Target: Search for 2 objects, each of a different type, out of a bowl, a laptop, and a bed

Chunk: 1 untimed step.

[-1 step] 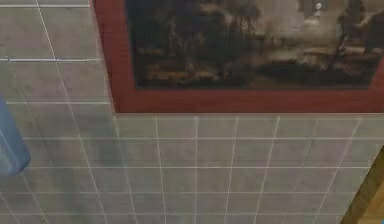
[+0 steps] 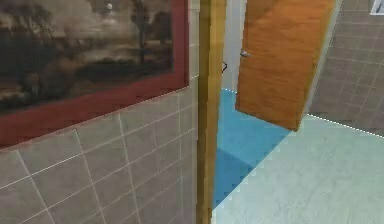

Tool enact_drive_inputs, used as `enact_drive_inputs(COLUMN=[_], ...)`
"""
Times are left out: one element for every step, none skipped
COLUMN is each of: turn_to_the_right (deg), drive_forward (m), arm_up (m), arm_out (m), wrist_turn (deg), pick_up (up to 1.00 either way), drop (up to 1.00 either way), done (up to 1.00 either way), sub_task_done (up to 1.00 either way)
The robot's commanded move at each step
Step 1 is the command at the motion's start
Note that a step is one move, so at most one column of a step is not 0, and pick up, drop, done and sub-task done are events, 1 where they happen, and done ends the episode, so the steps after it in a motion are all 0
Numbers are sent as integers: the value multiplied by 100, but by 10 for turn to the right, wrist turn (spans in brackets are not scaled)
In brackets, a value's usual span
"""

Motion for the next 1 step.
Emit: enact_drive_inputs(turn_to_the_right=[450], drive_forward=[0], arm_up=[0], arm_out=[0], wrist_turn=[0], pick_up=[0], drop=[0], done=[0], sub_task_done=[0])
